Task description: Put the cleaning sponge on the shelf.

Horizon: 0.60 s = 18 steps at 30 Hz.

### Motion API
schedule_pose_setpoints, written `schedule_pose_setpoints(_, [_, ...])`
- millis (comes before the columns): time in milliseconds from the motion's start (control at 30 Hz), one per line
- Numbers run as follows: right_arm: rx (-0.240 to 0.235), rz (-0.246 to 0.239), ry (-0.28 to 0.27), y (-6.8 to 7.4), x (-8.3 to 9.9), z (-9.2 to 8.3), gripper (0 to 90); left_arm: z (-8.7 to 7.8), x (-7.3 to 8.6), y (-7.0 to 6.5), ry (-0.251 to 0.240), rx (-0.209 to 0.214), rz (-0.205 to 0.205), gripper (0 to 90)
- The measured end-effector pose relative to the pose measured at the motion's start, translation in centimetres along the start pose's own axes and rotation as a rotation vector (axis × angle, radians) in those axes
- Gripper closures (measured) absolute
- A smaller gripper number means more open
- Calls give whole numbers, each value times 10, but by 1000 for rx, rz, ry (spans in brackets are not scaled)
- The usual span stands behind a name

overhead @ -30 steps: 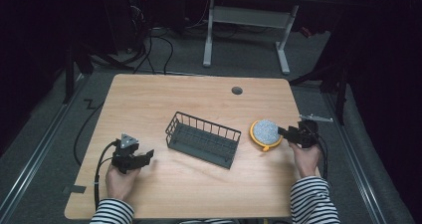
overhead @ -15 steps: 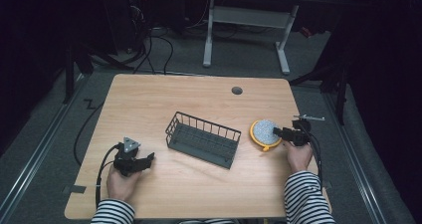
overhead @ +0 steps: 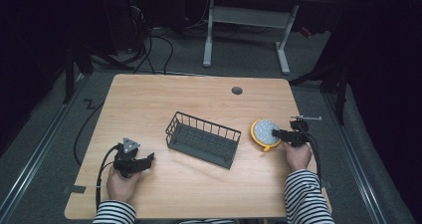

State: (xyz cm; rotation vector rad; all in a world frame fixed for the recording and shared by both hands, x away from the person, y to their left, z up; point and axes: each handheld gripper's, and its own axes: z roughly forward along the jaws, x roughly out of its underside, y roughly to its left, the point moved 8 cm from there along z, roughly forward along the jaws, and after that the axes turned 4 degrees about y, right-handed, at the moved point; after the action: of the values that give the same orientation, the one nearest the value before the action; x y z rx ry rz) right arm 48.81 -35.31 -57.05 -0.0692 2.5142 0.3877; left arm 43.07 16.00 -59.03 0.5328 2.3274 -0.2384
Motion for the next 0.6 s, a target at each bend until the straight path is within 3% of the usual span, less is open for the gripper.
schedule_pose_setpoints(267, [6,-22,10,2,1,1,752,0,0,0,1,0,1,278])
schedule_pose_setpoints(600, [1,-24,-14,3,-1,-1,792,0,0,0,0,-1,2,276])
